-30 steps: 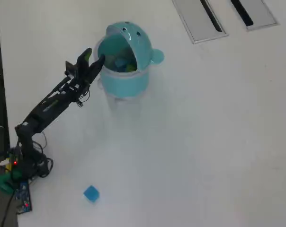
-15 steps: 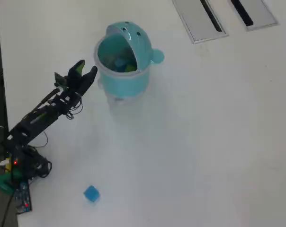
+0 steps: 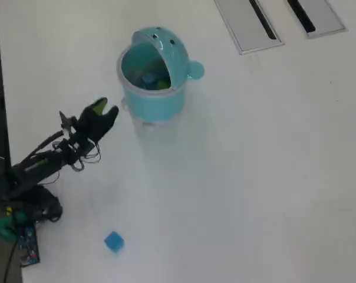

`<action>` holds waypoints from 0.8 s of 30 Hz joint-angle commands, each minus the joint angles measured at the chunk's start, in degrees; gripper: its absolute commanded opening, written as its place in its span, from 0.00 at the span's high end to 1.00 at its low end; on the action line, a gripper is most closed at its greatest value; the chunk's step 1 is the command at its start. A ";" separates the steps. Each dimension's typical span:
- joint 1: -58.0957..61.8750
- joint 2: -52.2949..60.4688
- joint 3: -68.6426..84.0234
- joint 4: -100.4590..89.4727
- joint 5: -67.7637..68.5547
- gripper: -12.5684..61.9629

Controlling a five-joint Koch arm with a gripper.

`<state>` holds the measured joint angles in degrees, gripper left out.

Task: Grasp RGB lego blocks and put them in the bin one by one.

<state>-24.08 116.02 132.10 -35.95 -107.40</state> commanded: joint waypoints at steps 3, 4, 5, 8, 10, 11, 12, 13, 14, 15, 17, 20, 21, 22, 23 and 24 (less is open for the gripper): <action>8.96 3.87 0.00 -5.89 7.47 0.49; 11.16 4.04 0.79 -5.98 10.37 0.47; 13.36 4.13 1.23 -5.98 13.01 0.46; 19.95 4.13 0.97 -5.71 15.73 0.46; 23.20 3.96 0.88 -5.54 15.73 0.46; 24.70 3.87 0.79 -5.45 15.82 0.46; 25.58 3.69 0.70 -5.27 16.00 0.44; 26.46 3.43 0.70 -5.19 17.14 0.43; 27.07 3.43 0.79 -5.19 19.07 0.42; 27.60 3.43 1.23 -5.10 20.92 0.41; 28.30 3.78 1.85 -5.10 24.26 0.41; 29.36 4.57 3.96 -5.89 26.10 0.38; 29.62 5.27 4.92 -5.89 26.10 0.38; 29.71 6.24 6.06 -5.89 26.10 0.37; 29.79 7.21 7.03 -5.98 26.10 0.37; 30.50 8.17 8.09 -5.98 26.10 0.37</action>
<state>5.71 121.73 142.29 -37.35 -83.94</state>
